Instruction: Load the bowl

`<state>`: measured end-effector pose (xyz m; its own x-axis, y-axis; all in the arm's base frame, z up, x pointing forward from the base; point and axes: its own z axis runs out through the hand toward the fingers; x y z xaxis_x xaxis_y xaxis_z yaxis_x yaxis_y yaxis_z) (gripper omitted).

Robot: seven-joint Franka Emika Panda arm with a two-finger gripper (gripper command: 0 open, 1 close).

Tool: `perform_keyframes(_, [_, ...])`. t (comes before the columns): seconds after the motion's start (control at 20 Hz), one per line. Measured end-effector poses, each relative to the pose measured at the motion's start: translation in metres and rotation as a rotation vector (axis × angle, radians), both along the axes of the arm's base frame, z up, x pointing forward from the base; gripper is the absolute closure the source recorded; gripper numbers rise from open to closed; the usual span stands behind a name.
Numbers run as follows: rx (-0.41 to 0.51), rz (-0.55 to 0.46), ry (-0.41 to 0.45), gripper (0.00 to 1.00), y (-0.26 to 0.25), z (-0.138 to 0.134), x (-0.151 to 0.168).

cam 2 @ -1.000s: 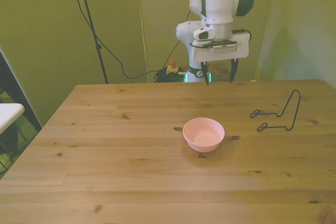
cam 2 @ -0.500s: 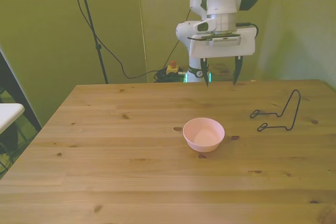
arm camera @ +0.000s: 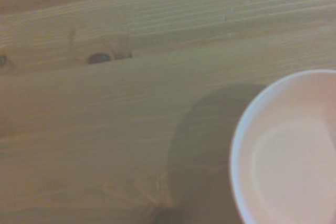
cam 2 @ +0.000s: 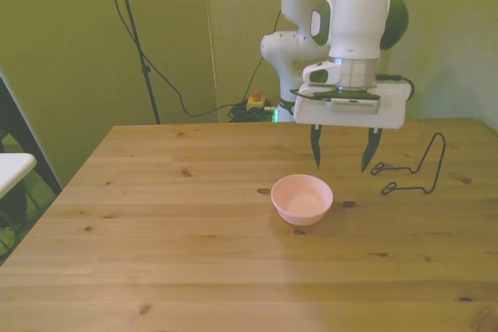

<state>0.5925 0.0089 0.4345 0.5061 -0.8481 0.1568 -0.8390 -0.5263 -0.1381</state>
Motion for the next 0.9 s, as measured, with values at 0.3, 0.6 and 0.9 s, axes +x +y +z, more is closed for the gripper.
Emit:
perform_keyframes(0.3, [-0.012,-0.019,0.033,0.00,0.002,-0.021,0.024])
perform_keyframes(0.6, [-0.019,-0.031,0.063,0.00,0.000,-0.045,0.034])
perform_keyframes(0.9, [-0.027,-0.052,0.075,0.00,-0.011,-0.058,0.044])
